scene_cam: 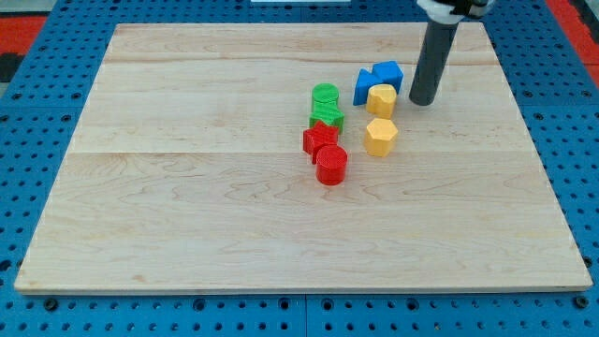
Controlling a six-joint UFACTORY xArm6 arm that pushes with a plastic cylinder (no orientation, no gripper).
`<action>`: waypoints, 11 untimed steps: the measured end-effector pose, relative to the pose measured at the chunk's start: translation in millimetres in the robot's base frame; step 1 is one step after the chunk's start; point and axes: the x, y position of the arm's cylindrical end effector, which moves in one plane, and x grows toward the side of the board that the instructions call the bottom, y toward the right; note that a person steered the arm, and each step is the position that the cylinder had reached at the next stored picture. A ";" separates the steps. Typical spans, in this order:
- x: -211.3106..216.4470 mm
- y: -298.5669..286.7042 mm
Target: Slide the blue cube above the line of blocks
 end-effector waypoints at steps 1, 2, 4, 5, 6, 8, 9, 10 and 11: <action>-9.7 0.5; -9.8 -14.5; -21.4 -73.1; -28.2 -93.6; -31.7 -99.2; -69.1 -40.6; -75.2 -24.5; -76.5 -8.3; -104.8 -2.4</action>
